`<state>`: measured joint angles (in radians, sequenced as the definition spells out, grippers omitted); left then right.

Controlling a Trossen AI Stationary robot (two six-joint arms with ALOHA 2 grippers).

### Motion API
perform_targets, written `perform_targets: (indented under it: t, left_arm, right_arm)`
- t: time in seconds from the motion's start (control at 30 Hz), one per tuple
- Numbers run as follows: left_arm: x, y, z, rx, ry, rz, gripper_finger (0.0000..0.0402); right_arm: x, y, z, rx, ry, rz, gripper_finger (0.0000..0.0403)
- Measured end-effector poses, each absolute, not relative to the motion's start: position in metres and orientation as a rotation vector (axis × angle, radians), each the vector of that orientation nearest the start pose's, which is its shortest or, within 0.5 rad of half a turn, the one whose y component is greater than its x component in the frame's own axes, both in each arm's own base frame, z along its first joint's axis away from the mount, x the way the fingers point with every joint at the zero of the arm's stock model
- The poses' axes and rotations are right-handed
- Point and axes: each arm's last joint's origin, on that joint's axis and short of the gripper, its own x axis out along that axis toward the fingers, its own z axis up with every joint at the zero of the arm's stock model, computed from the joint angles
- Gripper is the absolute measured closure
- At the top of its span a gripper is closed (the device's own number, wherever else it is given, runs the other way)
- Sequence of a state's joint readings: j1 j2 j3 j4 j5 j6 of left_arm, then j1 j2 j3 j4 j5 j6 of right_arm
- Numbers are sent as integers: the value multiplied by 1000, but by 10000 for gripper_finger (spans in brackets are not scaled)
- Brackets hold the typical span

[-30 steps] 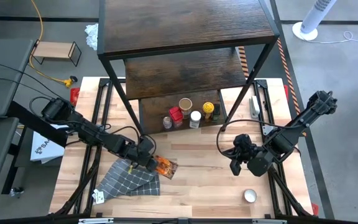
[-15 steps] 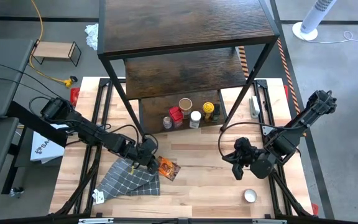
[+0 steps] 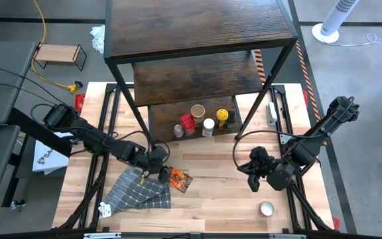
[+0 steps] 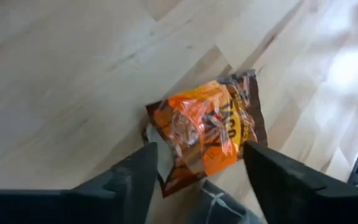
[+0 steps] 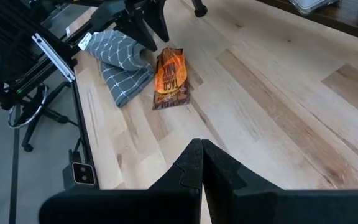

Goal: Shelf spices
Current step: Put the orange seasoning pack on the shelf

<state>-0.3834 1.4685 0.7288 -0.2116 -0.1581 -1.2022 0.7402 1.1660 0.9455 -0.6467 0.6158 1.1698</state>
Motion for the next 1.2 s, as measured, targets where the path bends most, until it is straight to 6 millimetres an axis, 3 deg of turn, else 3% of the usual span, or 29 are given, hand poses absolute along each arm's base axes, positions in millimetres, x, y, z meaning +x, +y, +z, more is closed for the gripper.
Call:
perform_targets:
  t: [0.23, 0.5, 0.67, 0.8, 0.97, 1.03, 1.13, 1.2]
  left_arm:
    - [250, -95, 165, -861, 952, 368, 125]
    - [257, -100, 149, -874, 992, 359, 123]
    - [267, -103, 142, -895, 927, 347, 124]
    - [270, -106, 130, -903, 989, 335, 134]
    - [274, -110, 124, -916, 988, 337, 194]
    - [275, -112, 123, -896, 970, 363, 246]
    - [279, -115, 122, -869, 945, 374, 354]
    - [281, -118, 121, -846, 920, 388, 377]
  right_arm:
    - [179, 141, 281, 577, 631, -278, 403]
    - [179, 140, 281, 567, 627, -285, 402]
    - [179, 140, 281, 571, 625, -287, 402]
    - [179, 140, 281, 571, 625, -288, 402]
    - [179, 140, 281, 571, 625, -288, 402]
    - [179, 140, 281, 570, 625, -288, 402]
    - [179, 140, 281, 565, 627, -289, 402]
    - [178, 140, 281, 563, 631, -292, 402]
